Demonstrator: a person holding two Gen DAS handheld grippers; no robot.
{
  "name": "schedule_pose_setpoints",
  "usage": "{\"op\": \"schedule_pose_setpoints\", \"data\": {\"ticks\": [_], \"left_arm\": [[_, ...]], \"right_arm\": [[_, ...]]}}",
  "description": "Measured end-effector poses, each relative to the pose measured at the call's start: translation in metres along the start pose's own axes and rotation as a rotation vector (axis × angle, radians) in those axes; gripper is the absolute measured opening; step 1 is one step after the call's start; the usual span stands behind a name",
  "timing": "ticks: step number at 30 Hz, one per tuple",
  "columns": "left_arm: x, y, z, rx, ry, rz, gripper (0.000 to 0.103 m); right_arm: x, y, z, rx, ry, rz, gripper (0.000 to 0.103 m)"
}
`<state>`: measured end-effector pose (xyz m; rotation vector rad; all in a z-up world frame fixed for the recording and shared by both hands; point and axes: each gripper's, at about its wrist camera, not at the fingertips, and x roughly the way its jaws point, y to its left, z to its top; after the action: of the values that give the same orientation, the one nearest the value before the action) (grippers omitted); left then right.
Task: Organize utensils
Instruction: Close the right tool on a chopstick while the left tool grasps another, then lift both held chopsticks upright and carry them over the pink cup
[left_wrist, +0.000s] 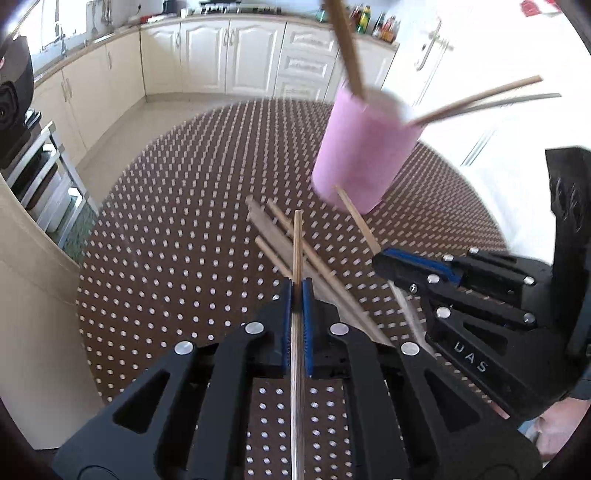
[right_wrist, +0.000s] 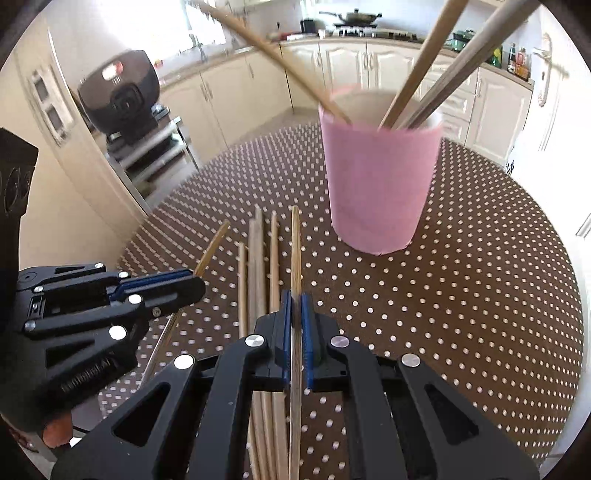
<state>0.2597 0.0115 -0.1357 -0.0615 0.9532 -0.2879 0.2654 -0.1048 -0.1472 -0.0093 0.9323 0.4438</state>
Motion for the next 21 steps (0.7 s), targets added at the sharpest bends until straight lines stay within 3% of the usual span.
{"op": "schedule_pose_setpoints", "data": {"ticks": [11,21], "left_arm": [[-0.082,-0.020,0.008,0.047,-0.196,-0.010,0.006],[-0.112,-0.038,-0.002,0.063,-0.302,-0.046,0.006]], "right_arm": [[-0.083,0.011,-0.013,-0.013,-0.217,0.007,0.004],[-0.130,0.031,-0.020,-0.037,-0.397,0.003,0.004]]}}
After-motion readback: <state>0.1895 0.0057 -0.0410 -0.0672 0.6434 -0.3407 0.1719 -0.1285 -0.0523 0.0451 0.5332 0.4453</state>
